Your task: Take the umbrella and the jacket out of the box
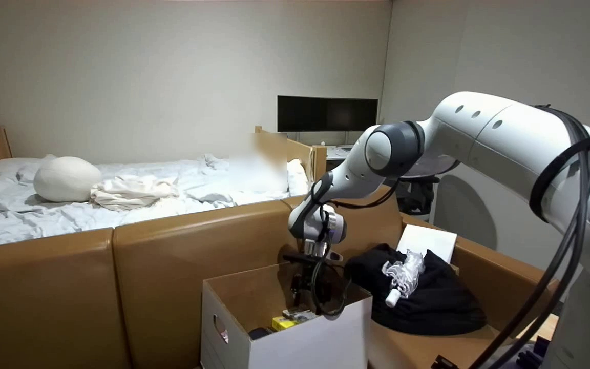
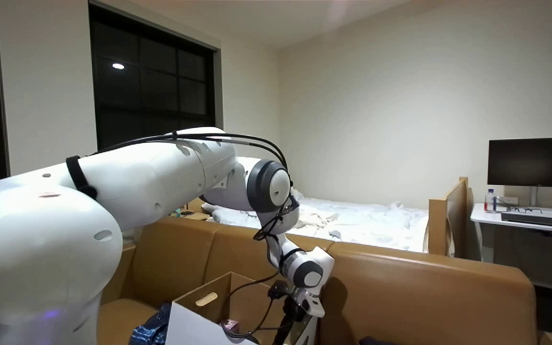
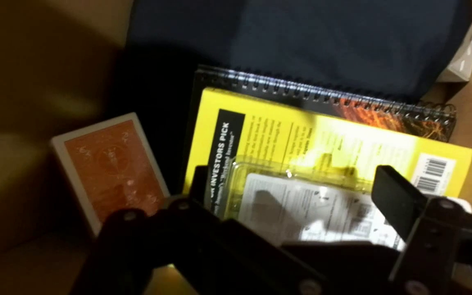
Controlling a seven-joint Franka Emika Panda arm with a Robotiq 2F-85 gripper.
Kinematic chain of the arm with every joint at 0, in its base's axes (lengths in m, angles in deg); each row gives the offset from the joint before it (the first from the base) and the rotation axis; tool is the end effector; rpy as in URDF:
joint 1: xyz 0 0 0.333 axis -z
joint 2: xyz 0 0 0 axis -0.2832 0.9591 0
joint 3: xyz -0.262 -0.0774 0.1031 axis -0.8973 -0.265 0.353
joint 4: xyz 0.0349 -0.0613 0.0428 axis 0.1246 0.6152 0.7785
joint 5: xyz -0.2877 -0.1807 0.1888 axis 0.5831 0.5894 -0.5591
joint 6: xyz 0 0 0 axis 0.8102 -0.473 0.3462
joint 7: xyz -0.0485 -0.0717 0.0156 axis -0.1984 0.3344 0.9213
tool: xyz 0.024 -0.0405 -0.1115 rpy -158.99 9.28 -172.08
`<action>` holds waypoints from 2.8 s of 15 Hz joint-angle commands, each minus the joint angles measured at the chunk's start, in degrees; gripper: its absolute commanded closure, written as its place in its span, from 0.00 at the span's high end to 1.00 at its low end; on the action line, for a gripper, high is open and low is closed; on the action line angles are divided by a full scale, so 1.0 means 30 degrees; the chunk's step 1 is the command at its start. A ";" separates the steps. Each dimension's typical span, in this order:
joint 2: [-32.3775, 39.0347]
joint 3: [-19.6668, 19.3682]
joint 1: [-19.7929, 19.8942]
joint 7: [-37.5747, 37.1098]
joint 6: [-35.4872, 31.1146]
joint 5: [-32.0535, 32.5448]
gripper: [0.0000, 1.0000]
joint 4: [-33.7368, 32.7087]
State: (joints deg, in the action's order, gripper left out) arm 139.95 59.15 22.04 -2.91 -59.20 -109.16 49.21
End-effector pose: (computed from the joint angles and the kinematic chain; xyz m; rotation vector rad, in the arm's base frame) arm 0.6049 -0.0091 -0.0720 -2.2940 1.7990 0.8032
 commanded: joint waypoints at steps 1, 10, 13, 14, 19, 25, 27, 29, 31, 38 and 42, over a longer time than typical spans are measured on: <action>0.0434 0.1203 0.0331 0.1328 -0.3535 -0.2488 1.00 0.1576; -0.0715 0.1418 0.0616 0.0870 -1.0623 -0.6948 1.00 0.5362; -0.0590 0.0724 -0.0160 0.0318 -0.9950 -0.6660 1.00 0.5173; -0.0526 0.0273 -0.0574 -0.0355 -0.9769 -0.6517 1.00 0.5019; -0.0360 -0.2724 -0.3274 -0.5873 -1.0341 -0.5689 1.00 0.4898; 0.0266 -0.5806 -0.6493 -1.2482 -0.9896 -0.2616 1.00 0.4900; 0.0018 -0.6467 -0.7255 -1.4872 -0.9498 -0.1202 1.00 0.5299; -0.0224 -0.7102 -0.7860 -1.7039 -0.8305 0.0341 1.00 0.5493; -0.0414 -0.7389 -0.7995 -1.8339 -0.6570 0.1847 1.00 0.5316; -0.0912 -0.6828 -0.7394 -1.9241 -0.3661 0.4991 1.00 0.4752; -0.0237 -0.6157 -0.6634 -1.8360 -0.2142 0.5822 1.00 0.3543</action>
State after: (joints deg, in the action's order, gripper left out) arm 138.80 38.47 -1.06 -58.12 -70.26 -95.09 61.79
